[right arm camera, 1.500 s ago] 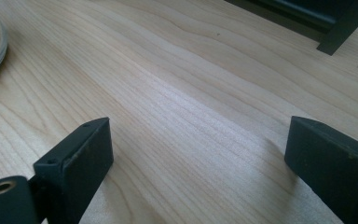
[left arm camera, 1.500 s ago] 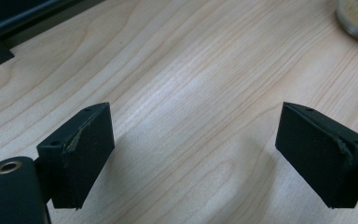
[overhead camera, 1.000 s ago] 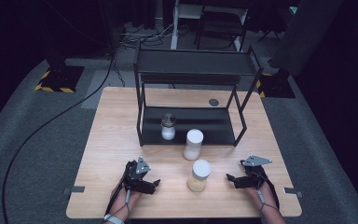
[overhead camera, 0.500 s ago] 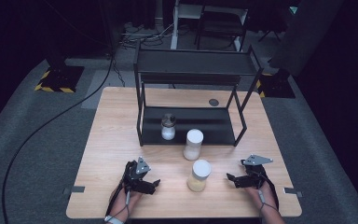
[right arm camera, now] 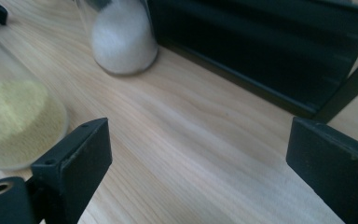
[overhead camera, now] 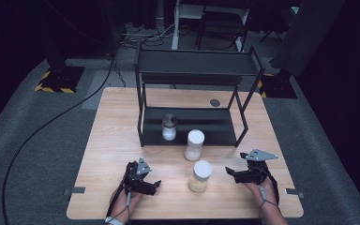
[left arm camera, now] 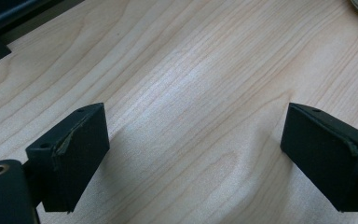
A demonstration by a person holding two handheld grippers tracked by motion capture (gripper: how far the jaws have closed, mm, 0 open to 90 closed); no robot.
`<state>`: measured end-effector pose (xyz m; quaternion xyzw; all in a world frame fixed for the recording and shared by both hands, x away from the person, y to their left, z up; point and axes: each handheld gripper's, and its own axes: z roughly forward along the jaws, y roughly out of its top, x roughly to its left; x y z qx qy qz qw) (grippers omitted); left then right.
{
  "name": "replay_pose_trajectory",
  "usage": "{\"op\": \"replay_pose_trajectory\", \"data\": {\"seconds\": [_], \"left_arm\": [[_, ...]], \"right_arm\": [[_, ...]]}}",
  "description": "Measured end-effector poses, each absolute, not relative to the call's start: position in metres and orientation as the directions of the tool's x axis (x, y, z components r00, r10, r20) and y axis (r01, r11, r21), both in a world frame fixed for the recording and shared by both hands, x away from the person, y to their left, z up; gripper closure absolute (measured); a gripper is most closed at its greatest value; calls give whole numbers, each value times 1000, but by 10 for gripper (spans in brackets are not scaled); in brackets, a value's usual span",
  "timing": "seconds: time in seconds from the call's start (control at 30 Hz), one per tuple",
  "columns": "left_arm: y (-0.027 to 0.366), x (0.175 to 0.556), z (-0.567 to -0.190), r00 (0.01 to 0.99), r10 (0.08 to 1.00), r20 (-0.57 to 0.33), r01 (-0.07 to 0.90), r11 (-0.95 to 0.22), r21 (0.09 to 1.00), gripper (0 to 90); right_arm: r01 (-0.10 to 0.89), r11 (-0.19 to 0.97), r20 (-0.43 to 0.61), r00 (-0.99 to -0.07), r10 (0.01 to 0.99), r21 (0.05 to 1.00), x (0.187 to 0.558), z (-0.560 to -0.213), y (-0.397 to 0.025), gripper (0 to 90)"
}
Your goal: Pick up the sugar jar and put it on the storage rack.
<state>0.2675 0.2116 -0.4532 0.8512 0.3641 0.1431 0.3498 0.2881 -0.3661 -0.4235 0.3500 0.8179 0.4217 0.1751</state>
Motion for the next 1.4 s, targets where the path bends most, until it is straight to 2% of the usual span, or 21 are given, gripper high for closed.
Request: {"op": "replay_pose_trajectory", "data": {"seconds": [0.57, 0.8, 1.4], "left_arm": [[211, 267, -453, 691, 723, -11, 522, -488, 699, 73], [211, 267, -453, 689, 725, -12, 524, -487, 699, 73], [211, 267, -453, 687, 727, -12, 526, -486, 698, 69]], "right_arm": [[361, 376, -3, -717, 697, 853, 295, -395, -358, 79], [333, 368, -5, -736, 677, 868, 301, -386, -356, 146], [276, 354, -8, -779, 627, 894, 324, -374, -336, 152]]}}
